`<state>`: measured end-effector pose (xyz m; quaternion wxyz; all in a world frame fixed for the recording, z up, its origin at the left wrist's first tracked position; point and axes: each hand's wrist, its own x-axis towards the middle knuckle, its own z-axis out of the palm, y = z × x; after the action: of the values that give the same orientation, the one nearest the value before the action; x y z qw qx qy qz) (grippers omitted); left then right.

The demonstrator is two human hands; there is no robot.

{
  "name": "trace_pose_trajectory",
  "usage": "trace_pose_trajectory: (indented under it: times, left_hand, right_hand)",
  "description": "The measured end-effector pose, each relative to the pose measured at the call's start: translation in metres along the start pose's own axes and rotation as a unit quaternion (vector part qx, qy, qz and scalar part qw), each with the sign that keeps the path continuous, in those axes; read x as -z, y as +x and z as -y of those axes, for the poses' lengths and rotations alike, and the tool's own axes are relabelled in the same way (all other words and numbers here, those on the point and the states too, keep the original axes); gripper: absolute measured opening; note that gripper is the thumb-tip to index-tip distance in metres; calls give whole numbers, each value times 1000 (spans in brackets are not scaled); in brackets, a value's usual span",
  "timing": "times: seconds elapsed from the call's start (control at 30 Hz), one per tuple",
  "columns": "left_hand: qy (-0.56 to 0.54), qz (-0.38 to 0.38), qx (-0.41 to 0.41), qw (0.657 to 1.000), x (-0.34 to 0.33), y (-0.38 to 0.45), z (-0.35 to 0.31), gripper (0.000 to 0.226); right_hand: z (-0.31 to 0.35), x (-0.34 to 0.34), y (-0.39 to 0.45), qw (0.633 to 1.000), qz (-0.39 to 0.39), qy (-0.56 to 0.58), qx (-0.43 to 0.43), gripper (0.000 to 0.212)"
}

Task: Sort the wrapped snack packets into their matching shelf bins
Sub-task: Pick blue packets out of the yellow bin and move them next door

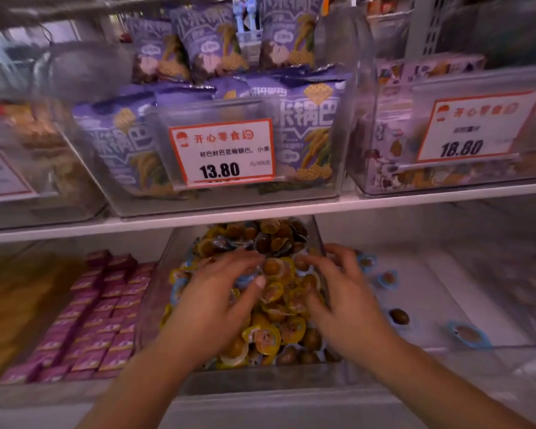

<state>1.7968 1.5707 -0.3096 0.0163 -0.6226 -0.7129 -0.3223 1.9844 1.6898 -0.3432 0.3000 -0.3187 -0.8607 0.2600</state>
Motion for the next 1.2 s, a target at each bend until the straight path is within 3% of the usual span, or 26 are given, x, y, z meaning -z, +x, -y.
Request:
trace_pose_trajectory:
  times: [0.1,0.23,0.37,0.57,0.63,0.7,0.73,0.83,0.93,1.0,1.07,1.17,1.2]
  left_hand:
    - [61,-29,73,995,12,28,16,42]
    - [223,138,108,959,4,62,24,70]
    - [293,167,103,936,-14,75,20,79]
    - [131,180,90,971,-12,67,12,40]
    - [69,118,136,981,-4,73,6,38]
    - [-59,24,211,975,3,77,-6,32]
    - [-161,-16,239,957,5,77,-11,29]
    - [-439,-52,282,851,-1,68,-25,18]
    - [-570,-73,333,748,-4,59,-31,17]
    - [-657,-85,373,650,-3,49,-34,26]
    - [-709,-97,396,575,-1,36,-37,28]
    - [-747,-129,385,527,-1,23,-48,22]
    - [-743,-144,377,534,-3,20,-54,19]
  right_hand:
    - [-1,0,1,1000,-16,-2,-7,53]
    - [1,-1,0,1000,-18,-5,-7,55]
    - [2,0,0,1000,-10,-2,2,49]
    - [4,4,0,1000,1,8,5,51]
    - [3,4,-1,1000,3,14,5,51]
    - [3,3,-1,1000,0,21,3,52]
    - [3,3,-1,1000,1,22,1,53]
    - [4,3,-1,999,-2,33,0,50]
    - [13,10,-3,995,-75,65,12,39]
    - [23,17,-3,987,-134,67,64,34]
    - [36,22,-7,978,-144,118,92,32]
    - [61,20,-12,964,-107,243,10,29]
    - [70,16,-12,948,-90,301,-54,28]
